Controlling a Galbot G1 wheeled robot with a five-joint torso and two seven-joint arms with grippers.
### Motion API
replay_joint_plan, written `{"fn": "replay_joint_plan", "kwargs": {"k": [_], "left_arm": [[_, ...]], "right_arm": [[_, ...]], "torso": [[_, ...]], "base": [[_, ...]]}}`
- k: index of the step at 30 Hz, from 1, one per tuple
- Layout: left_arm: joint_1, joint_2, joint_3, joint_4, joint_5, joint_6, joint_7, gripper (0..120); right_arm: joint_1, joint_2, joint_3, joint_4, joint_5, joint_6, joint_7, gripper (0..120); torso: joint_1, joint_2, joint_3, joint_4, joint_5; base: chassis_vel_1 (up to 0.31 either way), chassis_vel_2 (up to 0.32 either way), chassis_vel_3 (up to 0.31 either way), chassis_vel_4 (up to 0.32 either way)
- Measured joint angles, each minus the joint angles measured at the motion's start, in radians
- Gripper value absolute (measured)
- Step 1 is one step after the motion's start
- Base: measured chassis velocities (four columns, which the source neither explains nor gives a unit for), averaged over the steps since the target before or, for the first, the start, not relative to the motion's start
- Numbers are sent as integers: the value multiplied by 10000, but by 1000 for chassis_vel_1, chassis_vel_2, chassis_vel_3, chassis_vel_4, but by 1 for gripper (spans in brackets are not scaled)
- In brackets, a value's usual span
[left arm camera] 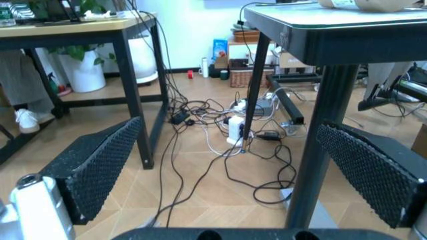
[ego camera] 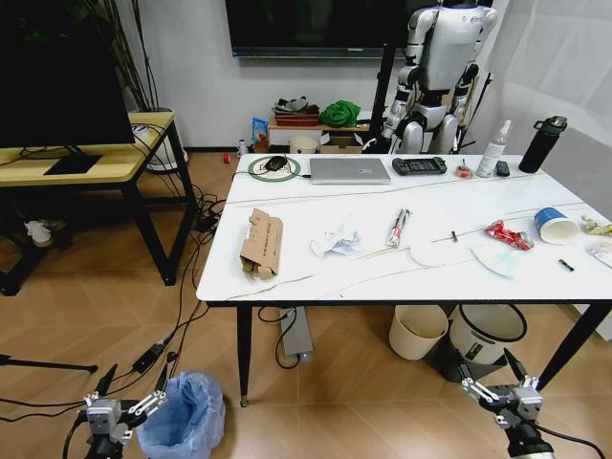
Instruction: Pick up the trash bin and place the trash from the table into it.
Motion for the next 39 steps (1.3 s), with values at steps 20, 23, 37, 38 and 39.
{"fn": "replay_joint_plan", "kwargs": {"k": [20,23,37,38,39], "left_arm": [[-2,-130,51,-35,-351,167,213,100],[5,-156,51,-54,-365,194,233,100],[-46,-229,57,86,-270,384,306,100],[-73,-232,57,143,-266,475,304,100],[-103,-236,57,222,-250,563,297,100]], "right_arm": [[109,-23,-62,-124,17,-20,8,100],[130,-30,-84,-141,31,-12,8,100],[192,-48,-118,-183,81,11,7,100],[214,-34,-139,-189,81,12,7,100],[236,-14,-169,-196,81,11,7,100]], "torso": [[-294,-645,-349,0,0],[-349,-767,-413,0,0],[-604,-1310,-704,0,0],[-629,-1370,-741,0,0],[-656,-1442,-784,0,0]], "base": [[0,0,0,0],[0,0,0,0],[0,0,0,0],[0,0,0,0],[0,0,0,0]]}}
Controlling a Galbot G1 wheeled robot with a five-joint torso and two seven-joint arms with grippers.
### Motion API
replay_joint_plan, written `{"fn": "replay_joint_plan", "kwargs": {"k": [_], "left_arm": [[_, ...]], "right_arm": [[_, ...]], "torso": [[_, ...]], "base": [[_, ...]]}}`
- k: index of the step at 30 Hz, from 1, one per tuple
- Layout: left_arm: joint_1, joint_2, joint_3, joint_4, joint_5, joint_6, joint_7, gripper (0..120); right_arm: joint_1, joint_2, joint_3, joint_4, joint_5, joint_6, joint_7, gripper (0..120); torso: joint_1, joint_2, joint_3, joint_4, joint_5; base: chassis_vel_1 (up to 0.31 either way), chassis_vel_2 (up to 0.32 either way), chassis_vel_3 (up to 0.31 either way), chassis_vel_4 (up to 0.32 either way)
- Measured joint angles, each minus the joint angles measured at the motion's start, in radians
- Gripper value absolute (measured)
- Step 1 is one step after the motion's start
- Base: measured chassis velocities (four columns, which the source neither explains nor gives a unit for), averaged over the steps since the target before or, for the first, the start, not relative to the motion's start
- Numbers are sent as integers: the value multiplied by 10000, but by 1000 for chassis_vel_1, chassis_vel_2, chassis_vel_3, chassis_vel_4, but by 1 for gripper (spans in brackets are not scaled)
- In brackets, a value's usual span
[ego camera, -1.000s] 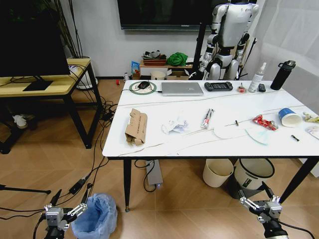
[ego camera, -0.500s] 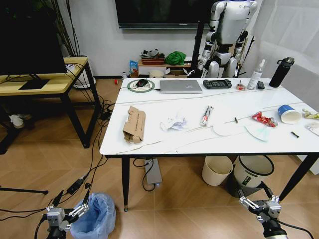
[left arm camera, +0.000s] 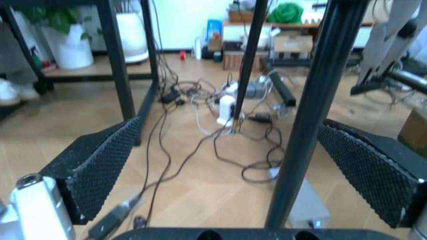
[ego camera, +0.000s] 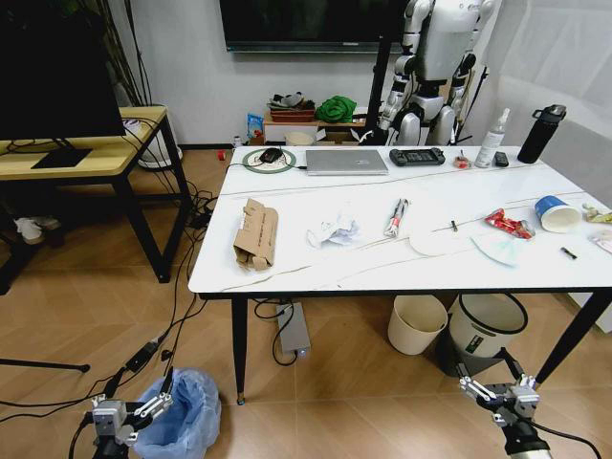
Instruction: Pick up the trash bin and place the trash from the table into it.
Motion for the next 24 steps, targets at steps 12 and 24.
{"fn": "replay_joint_plan", "kwargs": {"k": [12,24], "left_arm": [[-122,-132,-46,0,164,588,-458,100],[-217,-113,-115,10,372,155,5,100]], "right_arm": [[44,69,-153,-89,-27,40,-8,100],[67,81,-265,-134,-25,76,-13,100]], "torso": [[-237,-554,-318,0,1],[-472,-1116,-643,0,0]], "base": [[0,0,0,0],[0,0,0,0]]}}
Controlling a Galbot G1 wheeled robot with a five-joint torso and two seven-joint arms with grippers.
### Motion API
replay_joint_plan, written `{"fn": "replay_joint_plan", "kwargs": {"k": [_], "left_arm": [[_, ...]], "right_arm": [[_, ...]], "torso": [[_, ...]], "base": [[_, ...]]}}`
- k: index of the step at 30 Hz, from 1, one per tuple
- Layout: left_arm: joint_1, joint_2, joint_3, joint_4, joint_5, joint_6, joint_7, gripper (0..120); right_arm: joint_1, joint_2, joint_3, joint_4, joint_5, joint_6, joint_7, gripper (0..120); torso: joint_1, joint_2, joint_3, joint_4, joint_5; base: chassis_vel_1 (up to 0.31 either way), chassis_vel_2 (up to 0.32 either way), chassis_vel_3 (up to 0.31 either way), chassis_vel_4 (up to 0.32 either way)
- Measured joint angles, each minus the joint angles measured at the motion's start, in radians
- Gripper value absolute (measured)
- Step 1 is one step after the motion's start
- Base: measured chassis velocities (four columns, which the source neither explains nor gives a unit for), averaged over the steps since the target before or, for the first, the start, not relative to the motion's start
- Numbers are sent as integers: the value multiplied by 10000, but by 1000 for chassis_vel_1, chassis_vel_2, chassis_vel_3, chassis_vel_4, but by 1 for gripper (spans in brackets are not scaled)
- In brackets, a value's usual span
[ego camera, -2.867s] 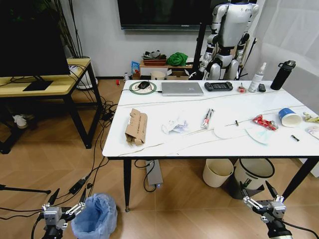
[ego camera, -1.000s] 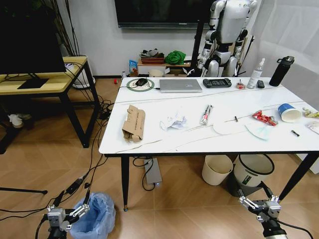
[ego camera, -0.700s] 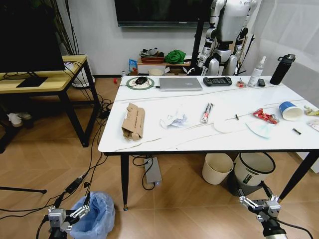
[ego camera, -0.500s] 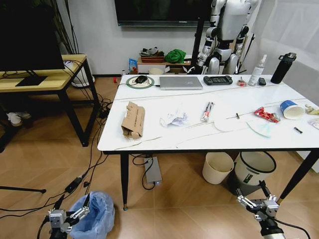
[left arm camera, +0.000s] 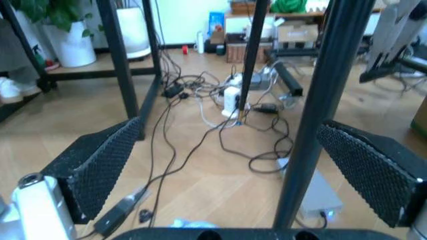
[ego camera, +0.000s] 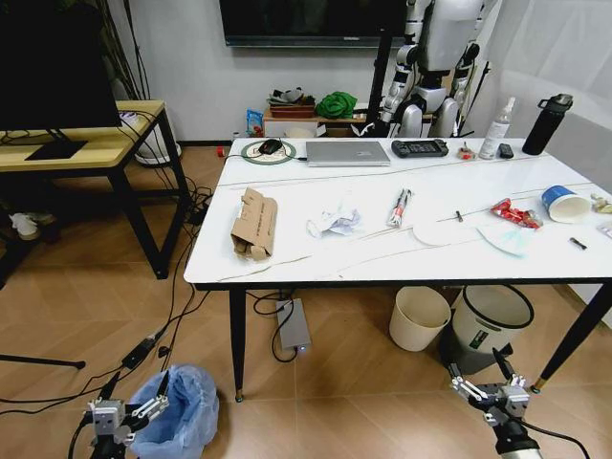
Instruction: Pick up the trash bin and place the trash from the table into it.
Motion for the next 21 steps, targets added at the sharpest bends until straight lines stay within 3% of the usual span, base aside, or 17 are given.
{"fn": "replay_joint_plan", "kwargs": {"k": [3,7,12,21], "left_arm": [[-52,54,300,6,-165,-116,-604,100],[168,158,424,-281,-536,194,-650,100],[501,269,206,-528,-307,627,-28,100],[344,98,-104,31,43,769,439,100]], "right_arm": [[27,-18,-35,-49,8,22,-2,100],[48,-26,-62,-60,15,23,-4,100],[76,-19,-145,-88,16,24,-5,100],[295,331,-206,-247,-214,94,-22,100]], "torso": [[-68,-164,-95,-2,-2],[-114,-273,-160,-2,-1],[-223,-520,-300,0,1],[-404,-954,-551,0,-3]], "base": [[0,0,0,0],[0,0,0,0],[0,0,0,0],[0,0,0,0]]}}
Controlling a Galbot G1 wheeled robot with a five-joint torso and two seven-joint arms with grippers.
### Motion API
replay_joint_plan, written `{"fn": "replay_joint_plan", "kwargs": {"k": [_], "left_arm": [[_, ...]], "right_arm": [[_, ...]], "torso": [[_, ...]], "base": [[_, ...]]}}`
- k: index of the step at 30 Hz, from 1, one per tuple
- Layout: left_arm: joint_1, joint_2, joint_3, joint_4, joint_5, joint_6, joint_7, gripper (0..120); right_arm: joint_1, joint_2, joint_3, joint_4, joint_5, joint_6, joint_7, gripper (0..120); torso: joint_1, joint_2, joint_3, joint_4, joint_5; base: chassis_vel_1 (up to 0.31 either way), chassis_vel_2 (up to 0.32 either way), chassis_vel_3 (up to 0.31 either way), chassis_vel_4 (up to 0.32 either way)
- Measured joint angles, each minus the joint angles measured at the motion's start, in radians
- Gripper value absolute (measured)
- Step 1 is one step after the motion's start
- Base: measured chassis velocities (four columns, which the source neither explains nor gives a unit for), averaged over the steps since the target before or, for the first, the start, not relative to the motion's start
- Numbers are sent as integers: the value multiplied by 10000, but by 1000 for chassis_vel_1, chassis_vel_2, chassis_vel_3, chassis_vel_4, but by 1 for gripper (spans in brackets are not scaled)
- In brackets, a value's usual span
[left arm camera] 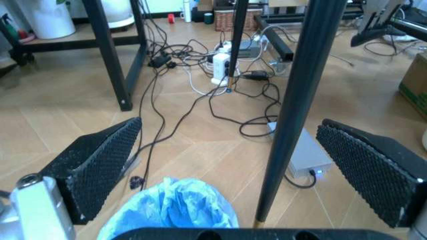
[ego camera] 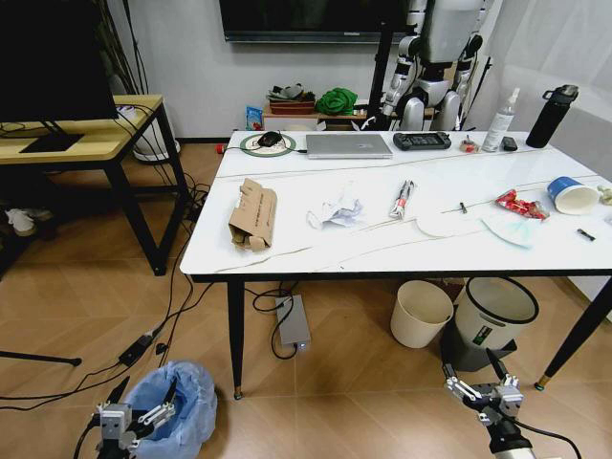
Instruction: Pick up the trash bin and place the trash from the table into it.
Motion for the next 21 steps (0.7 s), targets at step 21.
{"fn": "replay_joint_plan", "kwargs": {"k": [21], "left_arm": [[35,-1176,-224,33,-180,-322,-322,100]], "right_arm": [[189,680,-554,-25,-599,275,-44,100]], "torso": [[-364,-871,-505,0,3]], "base": [[0,0,0,0]]}}
